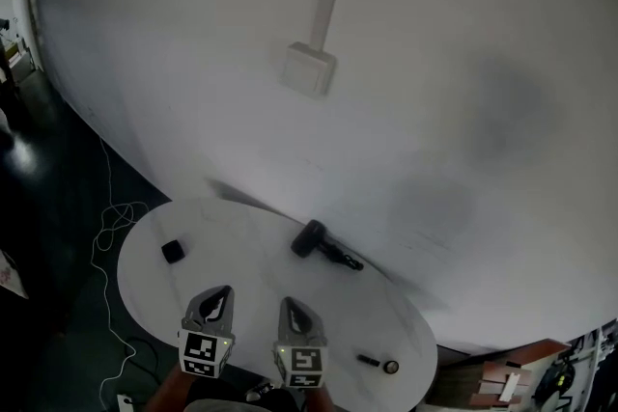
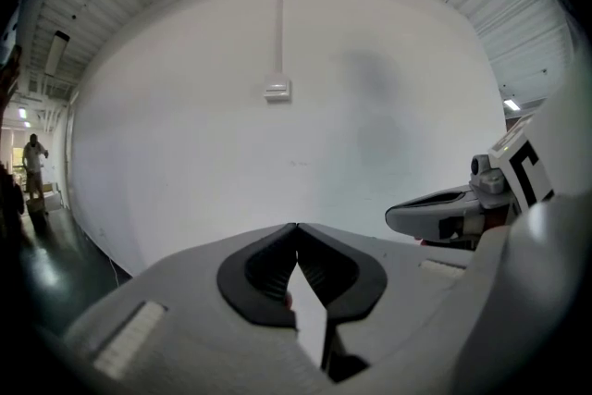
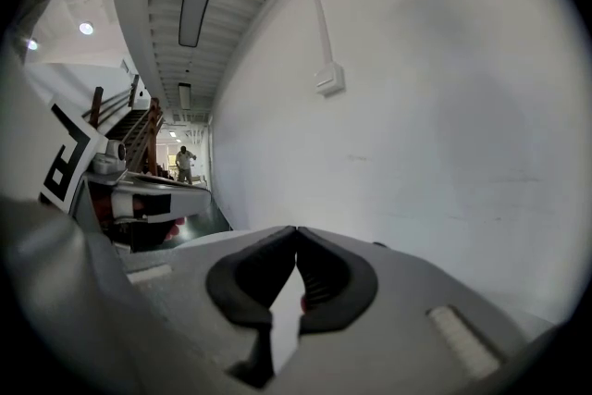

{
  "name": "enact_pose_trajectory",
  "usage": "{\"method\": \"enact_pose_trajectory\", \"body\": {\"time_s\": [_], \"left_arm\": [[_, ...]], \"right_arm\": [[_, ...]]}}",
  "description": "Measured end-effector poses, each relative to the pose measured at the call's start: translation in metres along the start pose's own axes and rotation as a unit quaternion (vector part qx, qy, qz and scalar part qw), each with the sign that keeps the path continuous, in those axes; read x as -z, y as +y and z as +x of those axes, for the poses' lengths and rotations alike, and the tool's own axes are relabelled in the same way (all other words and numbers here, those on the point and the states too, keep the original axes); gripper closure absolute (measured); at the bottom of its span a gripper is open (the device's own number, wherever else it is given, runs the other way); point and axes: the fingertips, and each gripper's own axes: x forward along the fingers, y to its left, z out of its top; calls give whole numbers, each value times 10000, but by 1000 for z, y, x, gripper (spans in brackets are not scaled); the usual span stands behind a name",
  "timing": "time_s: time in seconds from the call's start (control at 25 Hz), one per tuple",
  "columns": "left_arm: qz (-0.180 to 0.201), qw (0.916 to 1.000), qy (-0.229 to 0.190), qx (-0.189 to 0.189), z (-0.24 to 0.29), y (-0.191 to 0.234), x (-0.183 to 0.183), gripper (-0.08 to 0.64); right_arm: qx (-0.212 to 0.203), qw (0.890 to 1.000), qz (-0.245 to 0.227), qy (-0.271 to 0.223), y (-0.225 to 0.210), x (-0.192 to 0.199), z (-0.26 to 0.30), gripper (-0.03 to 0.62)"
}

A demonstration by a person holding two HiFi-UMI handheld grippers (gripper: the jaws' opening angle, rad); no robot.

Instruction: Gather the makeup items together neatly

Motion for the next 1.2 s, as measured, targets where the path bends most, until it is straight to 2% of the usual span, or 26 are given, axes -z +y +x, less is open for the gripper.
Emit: {"method": "enact_pose_trajectory", "body": {"time_s": [0.32, 0.72, 0.92, 1.2], "left_arm": [[-228, 9985, 135, -476, -19, 106, 20, 549], [-522, 9916, 489, -1075, -53, 227, 72, 549], [-632, 9889, 655, -1174, -55, 271, 99, 549], [-775, 9873, 907, -1051, -44, 308, 141, 549]], "right_arm": [[-548, 9983, -109, 138, 91, -10, 70, 588], [-1122, 9915, -302, 586, 198, 13, 151, 588], [-1243, 9885, -379, 775, 234, 30, 190, 588], [-1294, 9840, -512, 1116, 262, 58, 241, 586]]}}
